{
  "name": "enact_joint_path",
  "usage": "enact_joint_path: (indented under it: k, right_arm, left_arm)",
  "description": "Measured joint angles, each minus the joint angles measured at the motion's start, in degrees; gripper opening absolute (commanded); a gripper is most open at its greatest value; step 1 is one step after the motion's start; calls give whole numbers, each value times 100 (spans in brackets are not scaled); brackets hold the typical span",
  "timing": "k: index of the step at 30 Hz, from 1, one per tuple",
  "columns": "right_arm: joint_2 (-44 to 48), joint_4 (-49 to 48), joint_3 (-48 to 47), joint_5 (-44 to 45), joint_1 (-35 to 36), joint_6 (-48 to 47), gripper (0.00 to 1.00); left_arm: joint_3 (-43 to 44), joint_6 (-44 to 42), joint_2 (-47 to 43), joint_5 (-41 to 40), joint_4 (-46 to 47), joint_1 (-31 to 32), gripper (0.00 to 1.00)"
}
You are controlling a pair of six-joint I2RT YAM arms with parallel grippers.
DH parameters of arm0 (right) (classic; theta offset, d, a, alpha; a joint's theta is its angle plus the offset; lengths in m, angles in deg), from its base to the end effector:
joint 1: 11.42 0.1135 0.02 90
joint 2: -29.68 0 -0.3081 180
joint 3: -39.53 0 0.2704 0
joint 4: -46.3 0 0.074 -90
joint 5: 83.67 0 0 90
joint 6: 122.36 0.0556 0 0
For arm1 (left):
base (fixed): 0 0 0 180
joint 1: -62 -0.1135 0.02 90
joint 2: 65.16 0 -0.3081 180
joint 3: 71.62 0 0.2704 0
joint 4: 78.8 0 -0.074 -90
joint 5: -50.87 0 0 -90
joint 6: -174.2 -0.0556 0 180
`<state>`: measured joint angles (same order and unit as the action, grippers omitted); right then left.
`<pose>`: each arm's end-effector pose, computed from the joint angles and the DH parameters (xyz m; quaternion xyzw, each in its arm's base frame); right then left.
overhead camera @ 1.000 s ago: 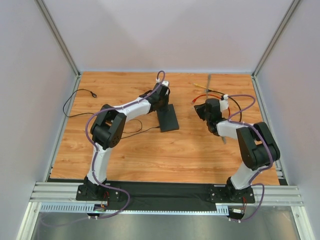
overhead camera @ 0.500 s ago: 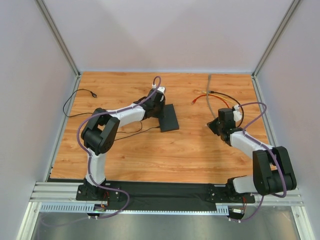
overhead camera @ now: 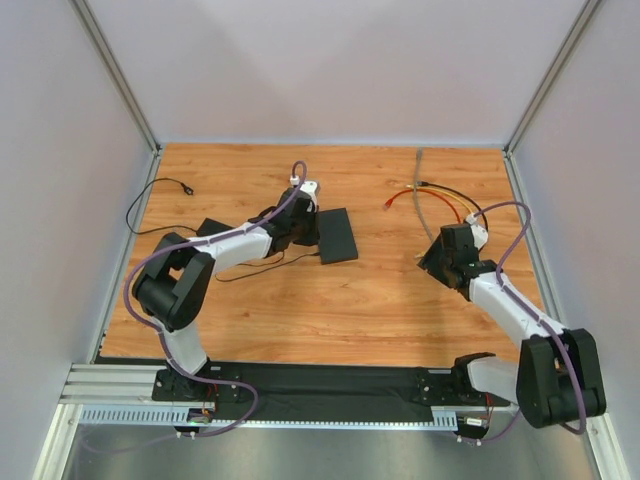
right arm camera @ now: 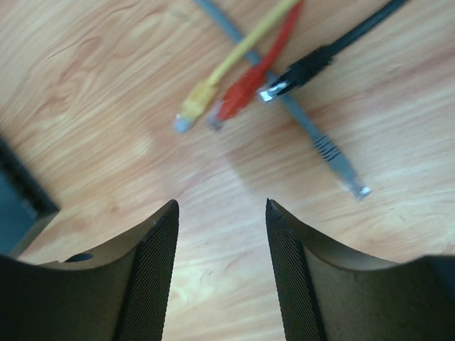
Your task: Pull the plug from the switch port
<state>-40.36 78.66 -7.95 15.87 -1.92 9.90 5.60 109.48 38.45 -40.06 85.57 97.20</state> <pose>0.2368 0.0303 0.1939 0.2920 0.9046 0.0598 0.3048 0.3527 -0.2477 0.2060 0.0757 0.9105 -0.1983 0.3550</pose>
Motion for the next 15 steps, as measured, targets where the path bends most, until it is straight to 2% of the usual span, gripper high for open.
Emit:
enact_joint_path:
  k: [3, 6, 9, 10, 15]
  right_arm:
    - [439, 98, -37, 0, 428, -181, 55]
    - [520, 4, -175, -164, 837, -380, 67]
    - [249, -304, -295, -393, 1202, -625, 72]
    - [133, -413, -313, -433, 1287, -671, 73]
    - [-949, -1320, -645, -938, 1447, -850, 73]
  left_arm:
    - [-243, 46, -343, -70, 146, 24, 16]
    - [-579, 286, -767, -201, 310, 90, 25]
    - [-1121, 695, -1285, -267, 542, 138, 30]
    - [-1349, 844, -1484, -293, 632, 149, 34]
    - [-2190, 1373, -2194, -664, 925, 157, 40]
